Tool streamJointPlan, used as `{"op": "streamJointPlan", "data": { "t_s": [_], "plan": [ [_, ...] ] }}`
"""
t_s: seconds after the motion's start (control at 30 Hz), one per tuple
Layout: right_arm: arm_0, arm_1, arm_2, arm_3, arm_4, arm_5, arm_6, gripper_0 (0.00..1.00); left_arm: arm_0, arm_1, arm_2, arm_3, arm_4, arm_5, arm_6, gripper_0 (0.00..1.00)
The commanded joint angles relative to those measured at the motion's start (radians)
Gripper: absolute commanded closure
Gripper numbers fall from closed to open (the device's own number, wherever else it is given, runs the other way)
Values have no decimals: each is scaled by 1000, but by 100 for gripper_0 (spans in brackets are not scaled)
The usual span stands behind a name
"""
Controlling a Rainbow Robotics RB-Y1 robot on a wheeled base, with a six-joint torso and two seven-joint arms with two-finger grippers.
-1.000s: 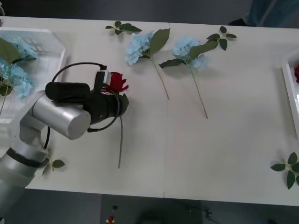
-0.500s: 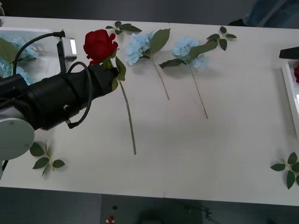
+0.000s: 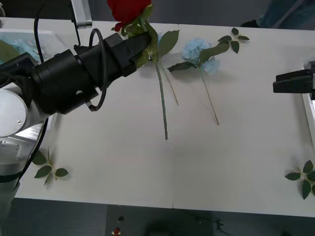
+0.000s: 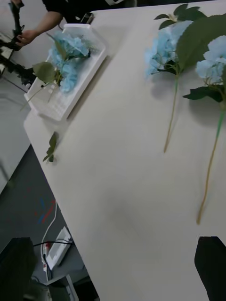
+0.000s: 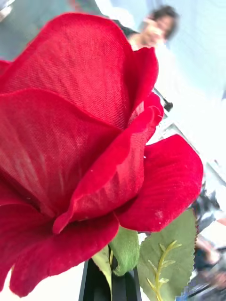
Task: Put the red flowers into the right box and the blue flowers into the left box
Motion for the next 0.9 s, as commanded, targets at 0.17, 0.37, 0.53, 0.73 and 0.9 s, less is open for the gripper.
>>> {"op": "streamJointPlan", "data": {
  "t_s": [0.17,0.37,0.53,0.73,0.9],
  "plan": [
    [-18,60,-12,-40,-136,93,197,0,-103,-55,1,103,182,44,-336,100],
    [-19,138,8,-81,-143,96,207,0,-115,-130,4,192,342,36,-435,100],
    [-28,232,48,-92,-64,72,207,0,-129,-199,1,262,454,36,-509,100],
    [-33,321,107,-92,0,41,224,0,-140,-259,-10,305,514,35,-534,100],
    [-35,362,148,-92,0,30,238,0,-141,-288,-14,320,512,35,-540,100]
  ]
}}
